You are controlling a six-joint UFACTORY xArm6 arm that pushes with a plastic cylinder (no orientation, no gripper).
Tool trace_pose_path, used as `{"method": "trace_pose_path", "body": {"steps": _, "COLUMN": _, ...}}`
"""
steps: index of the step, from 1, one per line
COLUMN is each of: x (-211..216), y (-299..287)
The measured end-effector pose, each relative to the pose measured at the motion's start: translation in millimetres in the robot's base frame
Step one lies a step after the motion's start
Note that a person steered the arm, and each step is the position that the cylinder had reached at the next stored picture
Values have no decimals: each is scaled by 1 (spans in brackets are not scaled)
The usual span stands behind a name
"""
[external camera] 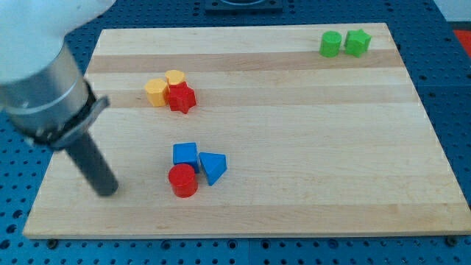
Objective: Move the red circle top diagonally to the blue cube
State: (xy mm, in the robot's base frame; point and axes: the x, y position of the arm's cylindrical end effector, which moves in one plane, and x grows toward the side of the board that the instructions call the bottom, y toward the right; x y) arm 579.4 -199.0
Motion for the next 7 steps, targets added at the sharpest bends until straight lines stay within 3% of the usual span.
{"method": "trace_pose_path", "body": {"steps": 1, "x": 39, "y": 6}}
{"method": "trace_pose_path", "body": {"steps": 3, "x": 21, "y": 125}}
{"method": "trace_pose_path", "body": {"steps": 4, "x": 3, "y": 148}}
{"method": "trace_pose_path", "body": {"steps": 7, "x": -19, "y": 79}}
